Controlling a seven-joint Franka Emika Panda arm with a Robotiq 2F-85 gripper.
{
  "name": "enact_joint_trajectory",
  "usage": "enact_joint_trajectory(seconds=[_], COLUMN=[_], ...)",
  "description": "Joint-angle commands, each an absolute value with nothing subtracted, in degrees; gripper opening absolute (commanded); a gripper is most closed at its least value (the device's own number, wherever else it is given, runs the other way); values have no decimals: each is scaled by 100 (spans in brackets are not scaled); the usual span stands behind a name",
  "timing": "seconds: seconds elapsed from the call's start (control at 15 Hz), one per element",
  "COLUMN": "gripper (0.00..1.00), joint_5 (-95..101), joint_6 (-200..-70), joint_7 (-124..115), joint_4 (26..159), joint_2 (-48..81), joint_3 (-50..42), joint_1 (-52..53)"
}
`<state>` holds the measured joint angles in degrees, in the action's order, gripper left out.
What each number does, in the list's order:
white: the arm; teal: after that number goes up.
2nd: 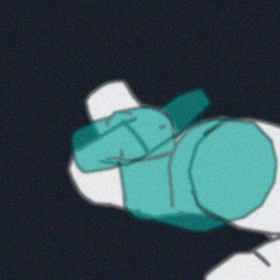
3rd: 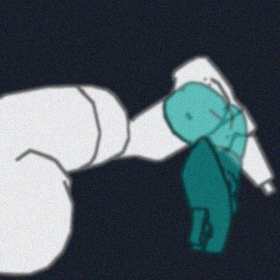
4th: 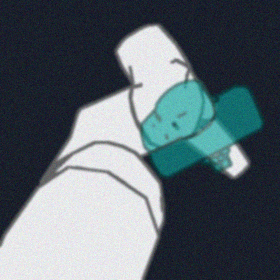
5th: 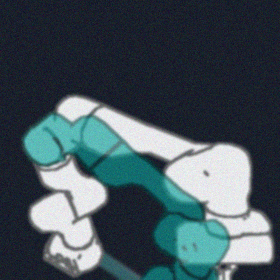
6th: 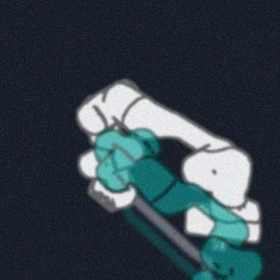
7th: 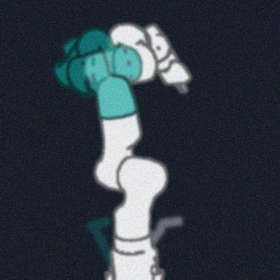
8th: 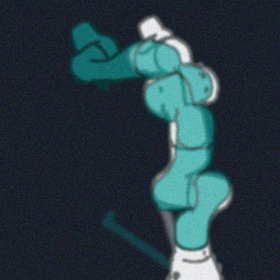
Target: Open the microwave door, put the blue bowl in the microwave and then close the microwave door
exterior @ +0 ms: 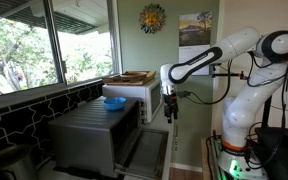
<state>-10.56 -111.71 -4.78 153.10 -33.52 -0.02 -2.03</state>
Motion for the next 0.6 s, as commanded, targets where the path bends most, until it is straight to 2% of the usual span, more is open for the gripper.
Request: enact_joint_trajectory(seconds=[0.0, 0.53], gripper=[100, 100], joint_5=[-942, -1693], joint_6=[-10869, -10875], joint_7=[-354, -1014], joint_4=[15180, 14256], joint_2=[-3383, -3351], joint_3=[-177, -89], joint_1=[-285, -148])
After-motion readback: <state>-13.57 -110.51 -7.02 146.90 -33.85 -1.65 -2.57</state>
